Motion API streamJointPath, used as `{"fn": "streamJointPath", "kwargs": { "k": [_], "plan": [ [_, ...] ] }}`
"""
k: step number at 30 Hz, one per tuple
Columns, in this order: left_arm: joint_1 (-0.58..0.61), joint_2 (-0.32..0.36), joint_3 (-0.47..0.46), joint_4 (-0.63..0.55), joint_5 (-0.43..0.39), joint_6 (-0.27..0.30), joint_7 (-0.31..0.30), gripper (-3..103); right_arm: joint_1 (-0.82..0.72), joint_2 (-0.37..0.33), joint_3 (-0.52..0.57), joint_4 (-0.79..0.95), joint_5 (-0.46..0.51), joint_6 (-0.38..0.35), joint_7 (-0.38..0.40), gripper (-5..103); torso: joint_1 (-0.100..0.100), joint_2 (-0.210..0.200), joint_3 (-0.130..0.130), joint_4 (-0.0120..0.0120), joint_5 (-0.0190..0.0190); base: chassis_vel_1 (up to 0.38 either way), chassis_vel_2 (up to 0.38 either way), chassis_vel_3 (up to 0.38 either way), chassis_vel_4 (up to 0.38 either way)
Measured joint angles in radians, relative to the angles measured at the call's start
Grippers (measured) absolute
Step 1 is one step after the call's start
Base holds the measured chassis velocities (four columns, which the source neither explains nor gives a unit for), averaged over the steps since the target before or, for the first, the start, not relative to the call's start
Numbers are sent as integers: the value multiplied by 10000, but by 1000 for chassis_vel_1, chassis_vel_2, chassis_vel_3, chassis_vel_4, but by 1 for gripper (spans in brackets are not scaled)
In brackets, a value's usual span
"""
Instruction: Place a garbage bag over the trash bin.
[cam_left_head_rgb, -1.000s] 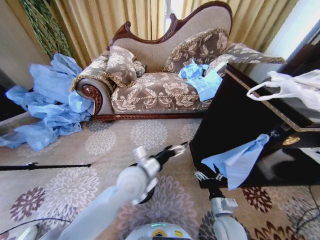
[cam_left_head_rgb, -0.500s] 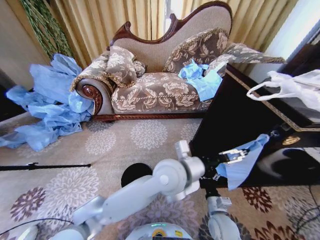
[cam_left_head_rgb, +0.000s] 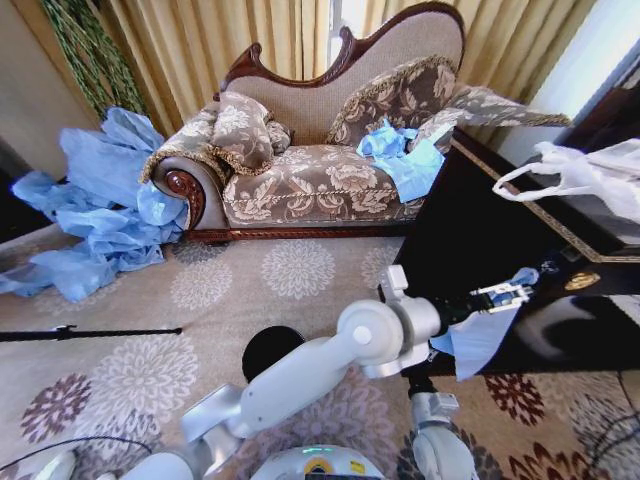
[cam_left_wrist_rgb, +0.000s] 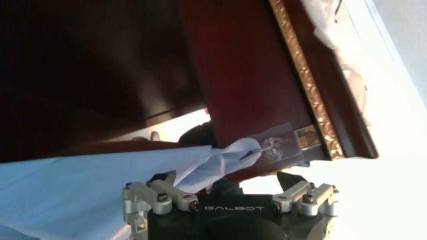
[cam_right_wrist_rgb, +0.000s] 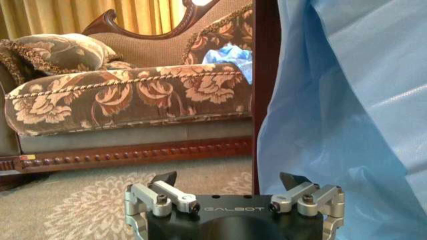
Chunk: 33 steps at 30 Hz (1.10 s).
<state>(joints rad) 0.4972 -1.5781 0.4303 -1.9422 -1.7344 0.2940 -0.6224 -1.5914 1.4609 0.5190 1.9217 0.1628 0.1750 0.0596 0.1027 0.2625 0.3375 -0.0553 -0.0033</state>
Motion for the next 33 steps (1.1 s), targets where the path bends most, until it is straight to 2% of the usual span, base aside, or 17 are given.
{"fn": "streamJointPath", "kwargs": {
  "k": [5,17,33],
  "plan": [
    [236,-224,201,62,24,-195,88,100,-51,-52,30,-36,25,71,-13,100,0,0,0,1,0,0,0,0,0],
    [511,-300,318,83,96,-270,7,100,-71,-57,39,-125,36,121,-41,100,0,2,-1,2,-1,0,0,0,0],
    [541,-314,-66,948,854,-311,573,100,-100,-54,-56,-256,-60,180,-56,100,-1,2,0,1,-1,0,0,0,0]
  ]
}}
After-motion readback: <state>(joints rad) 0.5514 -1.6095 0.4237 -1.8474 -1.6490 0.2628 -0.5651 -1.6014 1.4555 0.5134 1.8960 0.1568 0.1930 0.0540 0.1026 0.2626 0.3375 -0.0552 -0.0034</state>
